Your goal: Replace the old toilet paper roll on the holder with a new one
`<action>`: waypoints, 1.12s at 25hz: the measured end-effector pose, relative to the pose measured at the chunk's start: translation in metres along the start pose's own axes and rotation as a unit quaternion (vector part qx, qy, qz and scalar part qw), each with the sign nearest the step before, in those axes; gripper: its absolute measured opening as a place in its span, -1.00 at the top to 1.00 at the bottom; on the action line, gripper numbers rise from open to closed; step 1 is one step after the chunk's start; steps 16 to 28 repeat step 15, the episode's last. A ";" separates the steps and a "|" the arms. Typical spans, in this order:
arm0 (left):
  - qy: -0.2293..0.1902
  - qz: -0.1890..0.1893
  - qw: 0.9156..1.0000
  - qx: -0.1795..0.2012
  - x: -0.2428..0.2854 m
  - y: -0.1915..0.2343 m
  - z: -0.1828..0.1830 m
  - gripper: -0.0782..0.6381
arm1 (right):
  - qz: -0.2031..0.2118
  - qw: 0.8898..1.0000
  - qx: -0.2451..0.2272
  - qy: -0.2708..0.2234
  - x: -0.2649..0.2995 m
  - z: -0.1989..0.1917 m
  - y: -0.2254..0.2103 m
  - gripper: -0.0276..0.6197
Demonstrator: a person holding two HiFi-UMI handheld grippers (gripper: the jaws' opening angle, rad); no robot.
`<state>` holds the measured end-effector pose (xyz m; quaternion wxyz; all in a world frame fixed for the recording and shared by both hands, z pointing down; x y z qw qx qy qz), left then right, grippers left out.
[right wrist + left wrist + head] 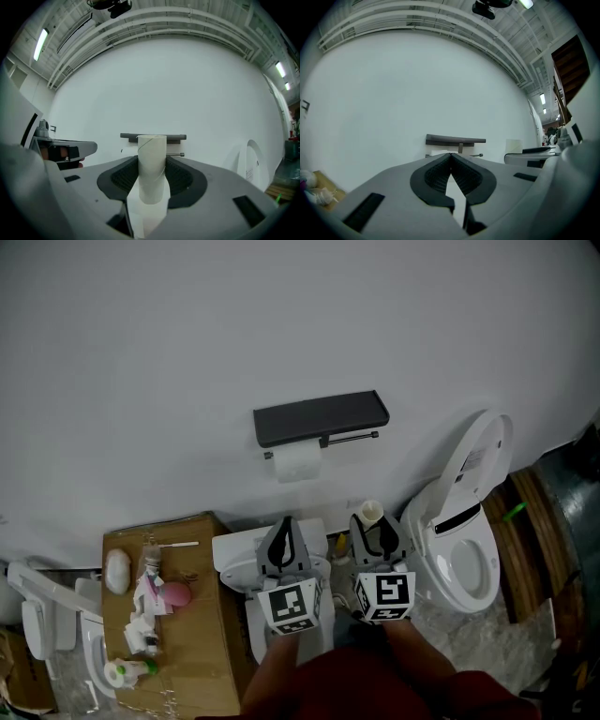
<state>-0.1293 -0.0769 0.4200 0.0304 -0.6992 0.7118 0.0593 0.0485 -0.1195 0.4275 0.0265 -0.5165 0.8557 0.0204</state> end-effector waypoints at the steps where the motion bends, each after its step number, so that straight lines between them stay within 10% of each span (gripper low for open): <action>1: -0.002 0.000 1.000 0.002 0.000 0.000 0.000 0.73 | 0.000 1.000 -0.001 -0.001 0.000 0.000 0.000 0.34; 28: -0.004 -0.001 1.000 -0.008 0.003 0.003 0.004 0.74 | 0.000 1.000 -0.006 -0.005 0.004 0.004 0.002 0.34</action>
Point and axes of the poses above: the fingertips, and each gripper's own axes: x forward along the fingers, y to its left, z out of its top, the point moved 9 cm from there along -x, backward along the fingers, and after that the axes turned 4 degrees about -y, right-handed, at the moved point
